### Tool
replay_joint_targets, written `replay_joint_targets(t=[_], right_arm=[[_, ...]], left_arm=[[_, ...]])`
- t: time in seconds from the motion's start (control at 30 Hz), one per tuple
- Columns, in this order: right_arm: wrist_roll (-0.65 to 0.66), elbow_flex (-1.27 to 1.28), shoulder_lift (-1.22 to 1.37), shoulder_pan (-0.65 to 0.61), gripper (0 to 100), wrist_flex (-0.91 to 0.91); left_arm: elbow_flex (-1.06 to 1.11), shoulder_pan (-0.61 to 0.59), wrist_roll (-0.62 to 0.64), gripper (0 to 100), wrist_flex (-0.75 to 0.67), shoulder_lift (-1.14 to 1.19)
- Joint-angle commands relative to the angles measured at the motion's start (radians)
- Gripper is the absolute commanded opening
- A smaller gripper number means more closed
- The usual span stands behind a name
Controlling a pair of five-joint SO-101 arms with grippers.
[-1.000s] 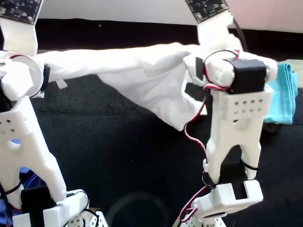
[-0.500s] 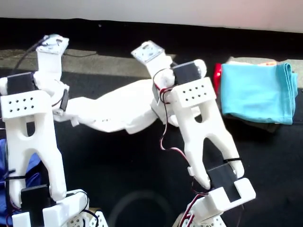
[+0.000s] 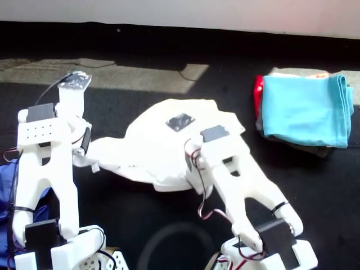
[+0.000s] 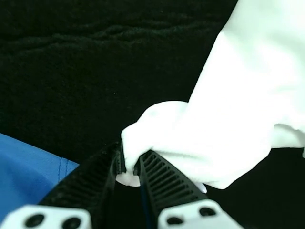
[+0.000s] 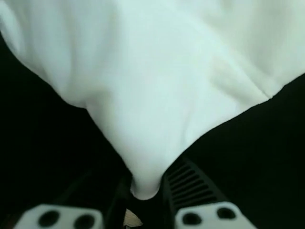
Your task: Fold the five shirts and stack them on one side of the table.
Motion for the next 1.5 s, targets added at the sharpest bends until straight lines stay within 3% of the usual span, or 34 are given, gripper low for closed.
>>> replay_joint_targets(t=[0.0,0.4,0.57,0.7,0.87,1.07,1.47], right_arm=[[-0.005,0.031,-0.077,-0.058,11.5,0.012],[-0.003,0.05,-0.225,-0.117,11.5,0.105],[0.163,-0.053,-0.225,-0.13,11.5,0.245],[0.167,-0.102,-0.214,-0.203,11.5,0.311],[0.164,0.041,-0.211,-0.265,11.5,0.131],[0.097,0.108,-0.065,-0.177,12.0,-0.035],[0.1,-0.033,0.231,-0.042,11.7,-0.116]], left_arm=[[0.03,-0.002,0.0,1,-0.031,-0.03],[0.096,-0.004,0.0,1,-0.087,-0.03],[0.096,-0.004,0.0,1,-0.087,-0.03],[0.096,-0.004,0.0,1,-0.087,-0.03],[0.096,-0.002,0.0,1,-0.087,-0.03],[0.096,-0.002,0.0,1,-0.087,-0.03],[0.101,-0.005,0.0,1,-0.086,-0.03]])
